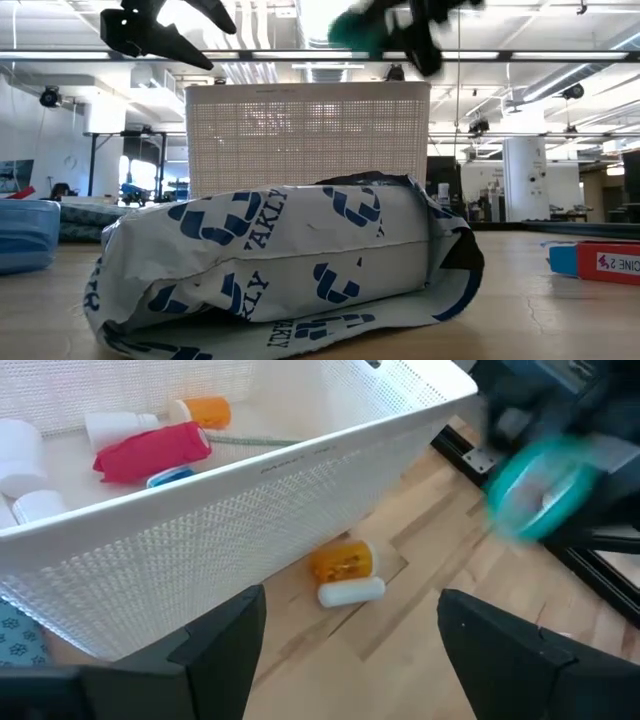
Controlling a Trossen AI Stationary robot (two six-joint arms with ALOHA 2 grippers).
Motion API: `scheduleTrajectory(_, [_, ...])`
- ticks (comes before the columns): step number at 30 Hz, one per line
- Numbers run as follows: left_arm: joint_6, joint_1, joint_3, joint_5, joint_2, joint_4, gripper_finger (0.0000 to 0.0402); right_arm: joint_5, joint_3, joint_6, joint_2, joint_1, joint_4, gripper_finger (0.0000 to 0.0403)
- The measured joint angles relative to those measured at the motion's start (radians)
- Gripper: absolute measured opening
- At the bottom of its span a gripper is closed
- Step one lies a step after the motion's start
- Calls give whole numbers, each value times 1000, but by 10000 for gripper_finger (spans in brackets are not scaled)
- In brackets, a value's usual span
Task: Pick & place medical supplies in basket/bin
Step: Put the blue rolled bandage in the white bin, then put the white rolled gauze in the white bin
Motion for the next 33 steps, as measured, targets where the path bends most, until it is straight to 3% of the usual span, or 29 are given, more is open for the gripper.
scheduleTrajectory(6, [0, -1, -2, 20, 0, 5, 274, 380, 243, -263, -6, -36, -4, 146])
scheduleTrajectory(8, [-1, -1, -2, 47, 0, 27, 274, 354, 320, -346, 24, -105, -47, 152])
scheduleTrajectory(11, [-1, -2, -2, 78, 0, 55, 274, 225, 445, -323, 94, -230, -273, 170])
scheduleTrajectory(16, [-1, -2, -3, 145, 0, 81, 274, 220, 609, -223, 201, -350, -687, 216])
scheduleTrajectory(18, [-10, -2, -3, 177, 0, 96, 274, 251, 638, -253, 226, -356, -762, 235])
scheduleTrajectory(23, [-43, -19, -8, 187, 5, 97, 274, 282, 647, -383, 242, -323, -720, 275])
scheduleTrajectory(28, [-44, -26, -18, 186, 25, 115, 274, 301, 647, -370, 239, -296, -770, 302])
scheduleTrajectory(33, [-44, -26, -18, 185, 55, 135, 274, 151, 648, -355, 181, -203, -893, 314])
